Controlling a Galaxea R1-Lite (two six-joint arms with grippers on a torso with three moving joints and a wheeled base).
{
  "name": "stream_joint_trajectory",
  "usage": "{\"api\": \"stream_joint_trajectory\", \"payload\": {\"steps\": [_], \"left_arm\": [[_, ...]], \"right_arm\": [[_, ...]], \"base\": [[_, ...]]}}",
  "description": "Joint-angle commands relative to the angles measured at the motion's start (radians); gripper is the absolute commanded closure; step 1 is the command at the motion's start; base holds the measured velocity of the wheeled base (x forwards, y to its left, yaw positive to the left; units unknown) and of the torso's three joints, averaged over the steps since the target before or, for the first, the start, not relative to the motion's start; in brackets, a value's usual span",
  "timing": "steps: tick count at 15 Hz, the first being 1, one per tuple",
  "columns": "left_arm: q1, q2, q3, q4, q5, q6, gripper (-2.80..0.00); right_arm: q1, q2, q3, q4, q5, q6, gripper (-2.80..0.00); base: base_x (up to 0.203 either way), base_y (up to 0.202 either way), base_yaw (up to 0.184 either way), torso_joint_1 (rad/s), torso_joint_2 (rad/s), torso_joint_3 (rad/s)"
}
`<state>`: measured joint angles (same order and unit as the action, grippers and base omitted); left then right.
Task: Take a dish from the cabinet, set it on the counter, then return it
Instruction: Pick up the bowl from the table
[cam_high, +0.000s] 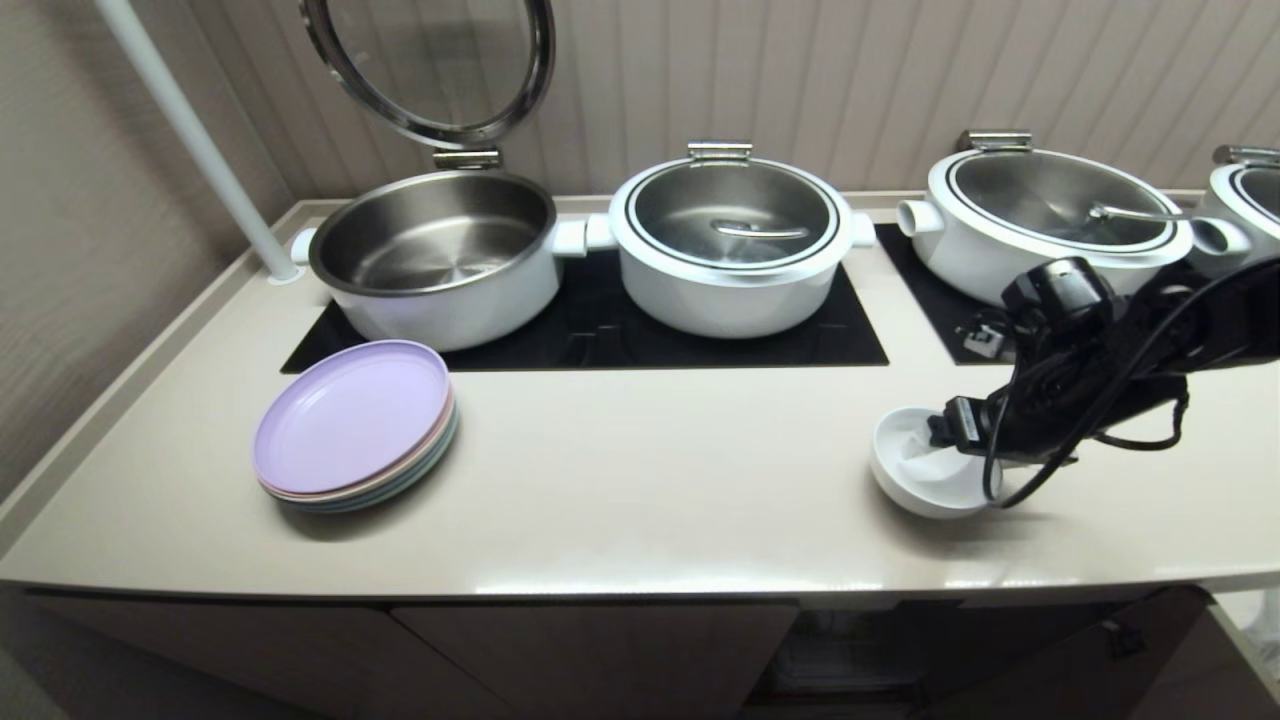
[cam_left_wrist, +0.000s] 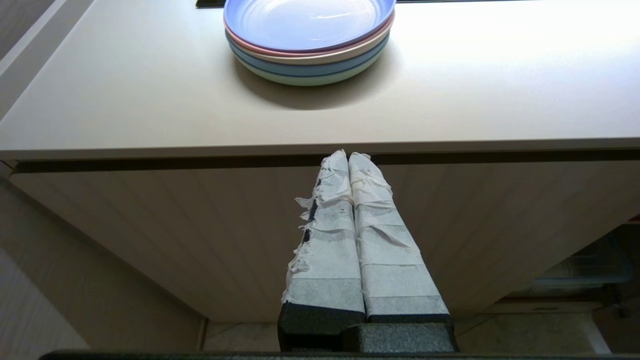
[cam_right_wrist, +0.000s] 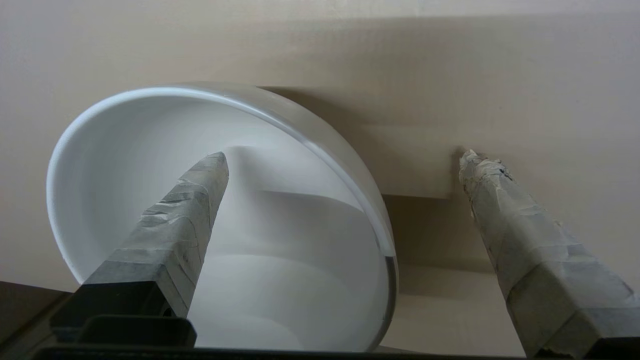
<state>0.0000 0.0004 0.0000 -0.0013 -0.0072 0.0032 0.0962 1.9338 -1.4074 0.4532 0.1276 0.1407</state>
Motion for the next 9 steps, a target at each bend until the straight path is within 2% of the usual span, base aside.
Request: {"api": "stream_joint_trajectory", "payload": {"steps": [1,6,7,8,9], "left_arm": [[0.000,0.000,0.000,0.000,0.000,0.000,0.00],[0.000,0.000,0.000,0.000,0.000,0.000,0.00],[0.000,0.000,0.000,0.000,0.000,0.000,0.00],[0.000,0.000,0.000,0.000,0.000,0.000,0.00],[0.000,0.000,0.000,0.000,0.000,0.000,0.00]], "right_arm": [[0.000,0.004,-0.001,0.002,0.001,0.000,-2.80],[0.005,0.005,-0.001,0.001,0.001,0.016,-2.80],[0.005,0.006,-0.001,-0.002,0.001,0.016,-0.40],[0.005,0.009,0.000,-0.012,0.000,0.017,0.00],[0.005,0.014,-0.001,-0.026,0.000,0.024,0.00]], "base": [[0.000,0.000,0.000,0.000,0.00,0.000],[0.000,0.000,0.000,0.000,0.00,0.000],[0.000,0.000,0.000,0.000,0.00,0.000],[0.000,0.000,0.000,0.000,0.00,0.000],[0.000,0.000,0.000,0.000,0.00,0.000]]}}
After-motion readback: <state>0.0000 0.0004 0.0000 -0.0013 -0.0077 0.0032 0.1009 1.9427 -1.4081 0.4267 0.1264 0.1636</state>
